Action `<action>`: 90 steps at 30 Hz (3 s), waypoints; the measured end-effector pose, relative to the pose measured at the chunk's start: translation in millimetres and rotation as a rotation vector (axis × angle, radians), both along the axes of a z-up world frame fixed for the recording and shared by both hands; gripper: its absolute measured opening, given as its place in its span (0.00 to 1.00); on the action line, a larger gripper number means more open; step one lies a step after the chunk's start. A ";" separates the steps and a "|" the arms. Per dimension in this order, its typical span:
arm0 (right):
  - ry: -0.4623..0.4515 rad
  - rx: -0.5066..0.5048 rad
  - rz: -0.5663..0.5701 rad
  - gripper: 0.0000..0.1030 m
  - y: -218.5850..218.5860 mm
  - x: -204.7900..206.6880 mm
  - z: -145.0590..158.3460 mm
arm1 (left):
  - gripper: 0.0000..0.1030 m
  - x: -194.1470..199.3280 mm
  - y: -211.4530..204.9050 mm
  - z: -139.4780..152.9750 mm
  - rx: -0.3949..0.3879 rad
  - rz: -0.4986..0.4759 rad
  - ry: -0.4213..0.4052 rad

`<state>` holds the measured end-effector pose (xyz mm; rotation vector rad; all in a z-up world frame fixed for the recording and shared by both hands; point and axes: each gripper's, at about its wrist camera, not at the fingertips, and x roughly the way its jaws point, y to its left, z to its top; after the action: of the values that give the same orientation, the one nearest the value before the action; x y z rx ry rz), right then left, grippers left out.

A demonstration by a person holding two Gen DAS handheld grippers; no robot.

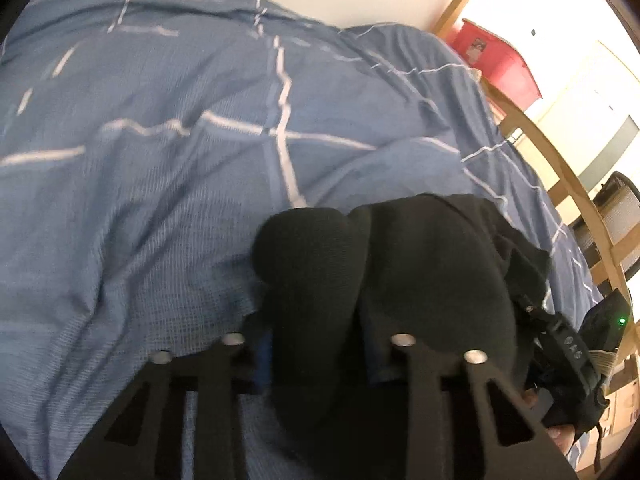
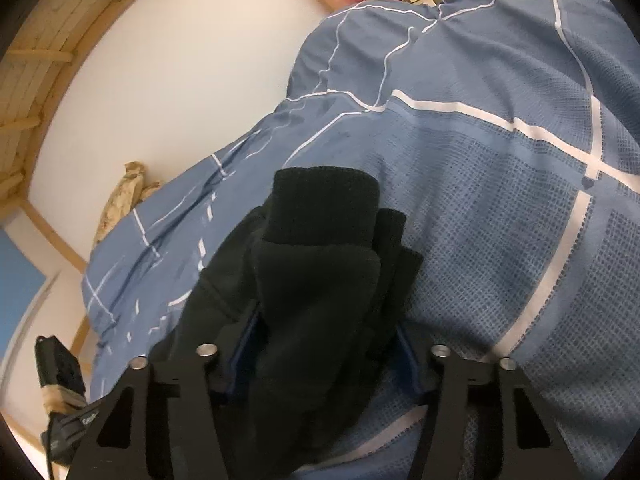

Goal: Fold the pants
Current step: 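Lift the folded pants bundle with both grippers and carry it toward the blue towel, then lower the pants onto the blue towel and open both grippers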

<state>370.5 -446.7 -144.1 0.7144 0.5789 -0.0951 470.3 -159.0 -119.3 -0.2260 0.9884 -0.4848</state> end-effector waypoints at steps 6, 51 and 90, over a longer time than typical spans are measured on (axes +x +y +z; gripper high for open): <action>-0.008 -0.023 -0.007 0.40 5.6 -9.2 15.1 | 0.25 -11.9 4.4 29.1 -0.012 0.002 -0.074; -0.190 -0.224 0.469 0.39 412.8 -110.5 171.8 | 0.25 -203.7 395.1 204.7 0.321 0.303 -0.381; 0.038 -0.380 0.403 0.61 567.6 -21.4 84.7 | 0.41 -102.9 557.8 93.5 0.588 0.534 -0.250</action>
<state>349.0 120.8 -59.4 0.2192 0.7074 0.1542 367.3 398.8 -25.8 0.1025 0.7474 0.2667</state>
